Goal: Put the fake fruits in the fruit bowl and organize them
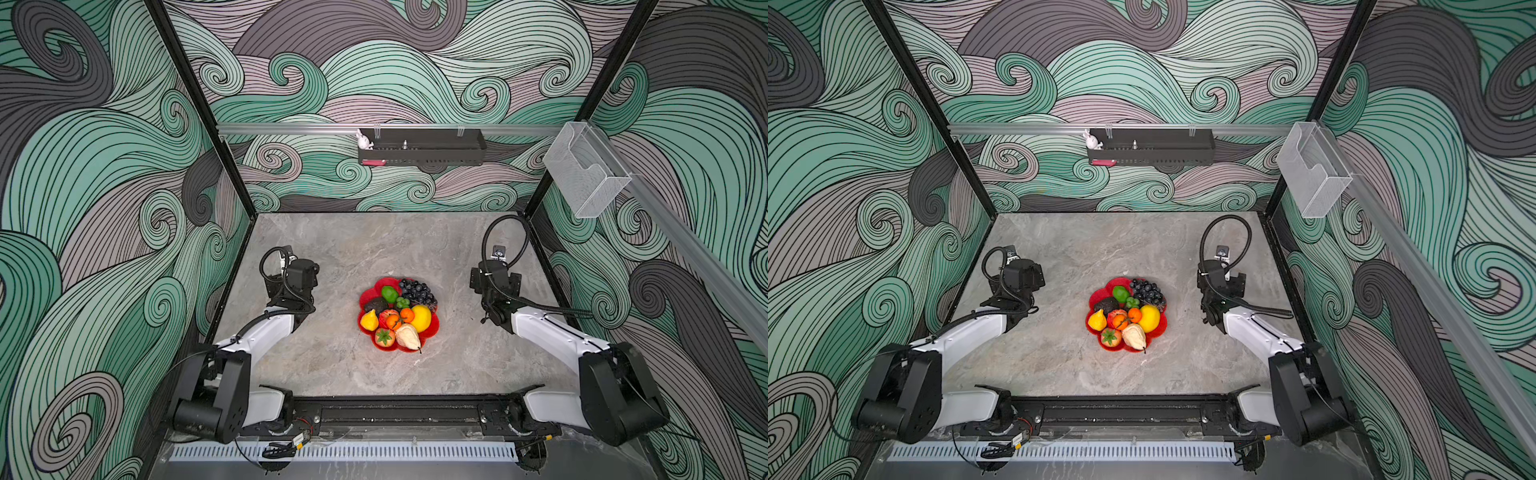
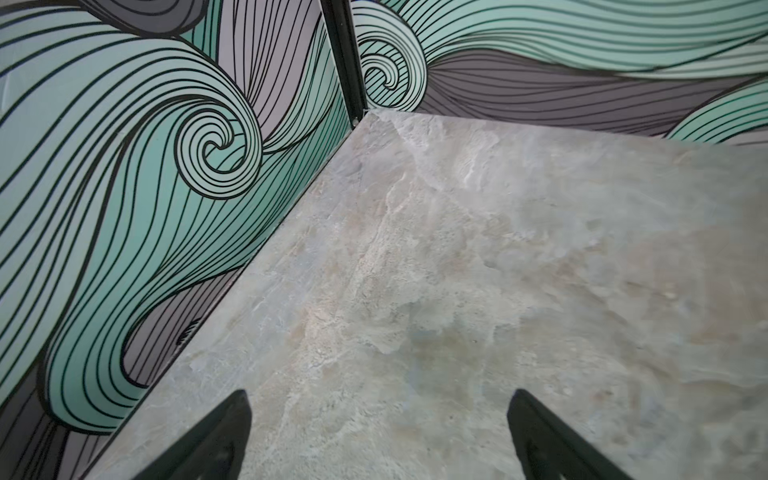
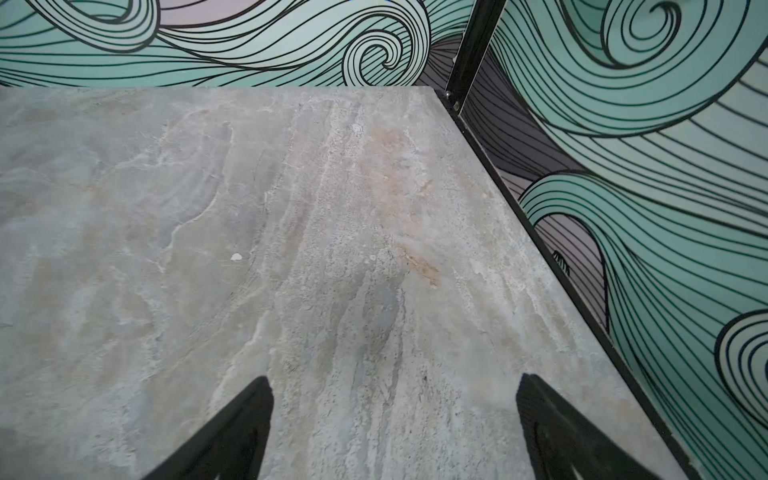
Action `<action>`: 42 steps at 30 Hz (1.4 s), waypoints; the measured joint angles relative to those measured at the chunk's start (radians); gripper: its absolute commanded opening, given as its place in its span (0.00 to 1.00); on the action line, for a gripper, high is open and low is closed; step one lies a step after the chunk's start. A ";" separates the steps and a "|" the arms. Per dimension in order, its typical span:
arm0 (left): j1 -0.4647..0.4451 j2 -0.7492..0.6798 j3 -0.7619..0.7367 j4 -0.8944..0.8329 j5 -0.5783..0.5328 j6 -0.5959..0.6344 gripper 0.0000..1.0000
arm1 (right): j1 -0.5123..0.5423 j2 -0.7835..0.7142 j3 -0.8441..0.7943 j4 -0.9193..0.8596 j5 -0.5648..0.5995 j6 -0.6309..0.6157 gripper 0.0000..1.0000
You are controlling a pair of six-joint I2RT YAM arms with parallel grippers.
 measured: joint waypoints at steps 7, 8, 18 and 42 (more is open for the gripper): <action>0.045 0.132 -0.070 0.161 0.021 0.133 0.99 | -0.067 0.126 -0.126 0.272 -0.070 -0.140 0.98; 0.058 0.127 -0.078 0.175 0.048 0.138 0.99 | -0.073 0.138 -0.147 0.331 -0.088 -0.159 0.98; 0.225 0.206 -0.198 0.451 0.377 0.129 0.99 | -0.213 0.198 -0.249 0.660 -0.357 -0.176 1.00; 0.225 0.192 -0.185 0.477 0.438 0.115 0.99 | -0.237 0.208 -0.238 0.652 -0.431 -0.135 1.00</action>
